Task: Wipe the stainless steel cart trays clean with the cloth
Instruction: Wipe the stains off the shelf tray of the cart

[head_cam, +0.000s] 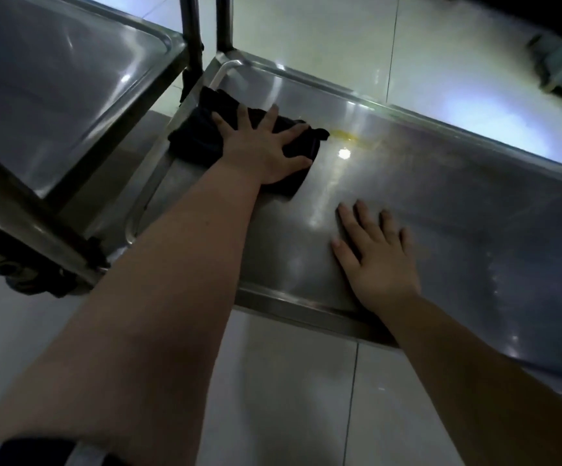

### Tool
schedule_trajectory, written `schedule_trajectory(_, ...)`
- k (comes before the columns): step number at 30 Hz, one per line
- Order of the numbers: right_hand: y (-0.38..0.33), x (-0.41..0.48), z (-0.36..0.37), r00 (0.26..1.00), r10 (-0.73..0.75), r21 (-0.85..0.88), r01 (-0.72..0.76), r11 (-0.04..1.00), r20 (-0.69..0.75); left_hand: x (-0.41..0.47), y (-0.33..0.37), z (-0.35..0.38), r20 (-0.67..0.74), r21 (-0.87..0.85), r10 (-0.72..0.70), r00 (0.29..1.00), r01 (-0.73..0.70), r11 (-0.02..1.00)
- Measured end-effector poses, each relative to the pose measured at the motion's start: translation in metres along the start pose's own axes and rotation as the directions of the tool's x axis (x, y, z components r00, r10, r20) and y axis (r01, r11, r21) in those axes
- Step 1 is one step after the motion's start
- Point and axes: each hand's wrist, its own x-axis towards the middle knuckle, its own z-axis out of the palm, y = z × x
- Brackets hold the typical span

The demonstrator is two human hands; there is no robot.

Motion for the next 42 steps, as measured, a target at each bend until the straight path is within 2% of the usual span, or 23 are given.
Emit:
schedule_trajectory(5,0.000,-0.003,0.001,1.000,0.009,0.025,-0.009,1.000,-0.001,-0.065,-0.007,0.009,0.046,0.020,0.055,0.997,-0.056,0.998)
schedule_trajectory(11,-0.003,-0.006,0.003,1.000,0.014,-0.013,-0.014,1.000,-0.007,-0.154,-0.025,0.030,-0.028,0.043,0.042,0.999,-0.041,0.998)
schedule_trajectory(15,-0.005,-0.006,0.003,1.000,0.014,-0.050,-0.014,0.999,-0.010,-0.119,-0.013,0.025,-0.062,0.039,-0.003,0.998,0.005,0.999)
schedule_trajectory(20,-0.004,-0.005,0.003,1.000,-0.001,-0.035,0.001,0.999,0.000,-0.034,0.016,0.009,0.004,-0.023,-0.052,0.999,0.052,0.998)
schedule_trajectory(24,-0.002,-0.001,0.003,1.000,0.003,-0.020,-0.003,1.000,-0.022,-0.006,0.028,0.002,0.000,-0.030,-0.048,0.999,0.048,0.998)
schedule_trajectory(31,0.002,0.000,0.003,1.000,0.009,-0.011,-0.009,1.000,-0.023,-0.082,0.002,0.011,0.082,0.015,-0.024,0.996,0.023,1.000)
schedule_trajectory(36,-0.001,-0.001,0.003,0.999,0.013,-0.007,-0.013,1.000,-0.036,-0.170,-0.025,0.028,0.006,0.026,-0.038,0.999,0.037,0.999)
schedule_trajectory(39,-0.002,-0.002,0.004,0.999,0.013,-0.025,-0.014,1.000,-0.031,-0.173,-0.021,0.031,-0.023,0.012,-0.039,0.999,0.040,0.999)
schedule_trajectory(42,-0.002,-0.001,0.004,0.999,0.008,-0.048,-0.010,0.999,-0.031,-0.139,-0.018,0.027,-0.061,0.015,-0.029,0.998,0.030,0.999)
